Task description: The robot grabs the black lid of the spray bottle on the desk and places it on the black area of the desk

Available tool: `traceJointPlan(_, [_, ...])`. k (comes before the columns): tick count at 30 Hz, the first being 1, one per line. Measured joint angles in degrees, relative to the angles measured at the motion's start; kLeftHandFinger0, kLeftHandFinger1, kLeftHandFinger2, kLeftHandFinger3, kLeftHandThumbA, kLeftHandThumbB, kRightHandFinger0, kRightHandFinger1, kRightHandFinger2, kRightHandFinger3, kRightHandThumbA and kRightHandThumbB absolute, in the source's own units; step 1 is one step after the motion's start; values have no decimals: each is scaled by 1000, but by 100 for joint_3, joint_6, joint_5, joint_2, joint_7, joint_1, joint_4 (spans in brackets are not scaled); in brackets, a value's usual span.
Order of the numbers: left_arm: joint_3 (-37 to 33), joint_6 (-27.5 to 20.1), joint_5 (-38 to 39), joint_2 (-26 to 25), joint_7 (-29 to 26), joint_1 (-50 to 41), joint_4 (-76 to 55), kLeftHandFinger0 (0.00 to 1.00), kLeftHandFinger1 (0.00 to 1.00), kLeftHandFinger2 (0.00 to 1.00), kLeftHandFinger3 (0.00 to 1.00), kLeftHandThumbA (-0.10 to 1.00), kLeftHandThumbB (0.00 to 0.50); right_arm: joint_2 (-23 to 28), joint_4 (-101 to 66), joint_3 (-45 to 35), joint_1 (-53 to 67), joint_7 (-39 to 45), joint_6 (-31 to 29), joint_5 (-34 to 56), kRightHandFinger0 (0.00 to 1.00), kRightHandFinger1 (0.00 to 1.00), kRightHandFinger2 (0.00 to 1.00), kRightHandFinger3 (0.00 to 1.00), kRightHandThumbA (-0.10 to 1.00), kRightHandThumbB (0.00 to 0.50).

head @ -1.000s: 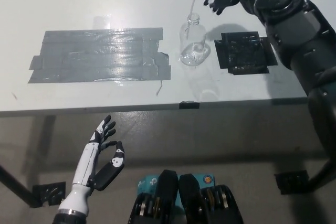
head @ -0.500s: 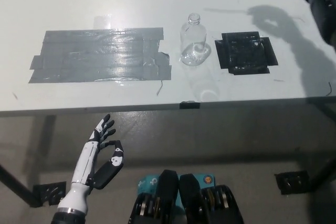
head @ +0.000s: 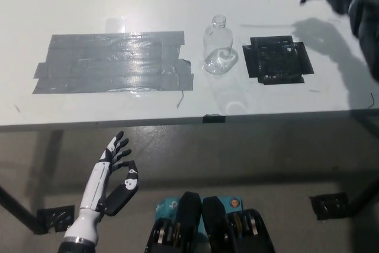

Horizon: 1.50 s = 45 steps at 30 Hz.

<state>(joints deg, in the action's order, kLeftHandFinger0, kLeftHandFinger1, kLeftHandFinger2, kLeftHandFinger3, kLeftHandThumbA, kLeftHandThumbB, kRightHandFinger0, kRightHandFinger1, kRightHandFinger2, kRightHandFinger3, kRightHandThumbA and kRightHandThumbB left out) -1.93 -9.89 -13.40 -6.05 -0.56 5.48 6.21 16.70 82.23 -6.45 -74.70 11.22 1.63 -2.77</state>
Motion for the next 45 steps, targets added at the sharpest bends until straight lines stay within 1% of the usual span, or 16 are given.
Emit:
traceJointPlan(2, [0,0,2,0,2,0,-1,787,867,938,1000,261,75,-103,5,198,250,-17,-3,-61,247,251,396,540,0,356])
traceJointPlan(3, [0,0,3,0,2,0,-2,789,868,940,1000,263,75,-132,6,264,319,-22,-4,-77,298,287,426,566,3,356])
traceJointPlan(4, [1,0,5,-1,2,0,-2,790,868,941,1000,264,75,-186,8,394,416,-29,-3,-111,392,388,561,681,42,366])
traceJointPlan(5, [2,1,5,-3,2,0,-3,783,861,936,1000,259,70,-220,11,494,479,-31,-3,-147,561,602,851,979,127,381])
traceJointPlan(6, [3,1,5,-5,2,0,-4,781,858,934,1000,257,69,-247,12,615,529,-31,-2,-191,623,688,972,1000,147,378])
traceJointPlan(7, [7,0,6,-9,2,0,-4,772,845,920,1000,257,66,-266,14,764,568,-28,-2,-248,897,1000,1000,1000,251,398])
traceJointPlan(8, [12,0,6,-13,2,0,-4,759,830,906,1000,260,68,-277,15,886,588,-25,-1,-290,1000,1000,1000,1000,316,410])
traceJointPlan(10, [22,-1,7,-18,2,1,-4,757,827,899,1000,270,70,-277,16,1022,590,-11,0,-331,1000,1000,1000,1000,421,467])
traceJointPlan(14, [29,-4,8,-26,2,3,-4,760,822,884,989,304,67,-254,14,1286,530,5,-3,-425,1000,1000,1000,1000,522,500])
traceJointPlan(21, [30,-44,8,-32,1,8,-1,772,822,878,996,287,57,-189,11,1677,302,4,-22,-626,1000,1000,1000,1000,533,500])
traceJointPlan(27, [32,-52,14,-38,3,24,-1,773,822,876,1000,272,58,-100,-20,1717,37,-4,-127,-702,1000,1000,1000,1000,598,500])
traceJointPlan(30, [31,-53,24,-45,4,49,-1,768,818,874,1000,264,60,-54,-45,1719,-108,-22,-169,-720,1000,1000,1000,1000,585,500])
traceJointPlan(33, [35,-53,37,-53,3,79,-1,769,818,877,1000,262,60,30,-140,1692,-254,-30,-233,-717,1000,1000,1000,1000,649,500])
traceJointPlan(38, [47,-52,67,-77,4,168,1,769,818,882,1000,270,61,207,-402,1403,-479,-2,-313,-633,1000,1000,1000,1000,607,500])
traceJointPlan(42, [72,-51,89,-92,3,281,2,808,851,910,1000,336,70,372,-854,1138,-602,131,-372,-495,1000,1000,1000,1000,629,500])
traceJointPlan(45, [94,-43,93,-93,3,393,40,918,947,1000,1000,508,69,450,-1560,1046,-552,256,-363,-424,1000,1000,1000,1000,662,500])
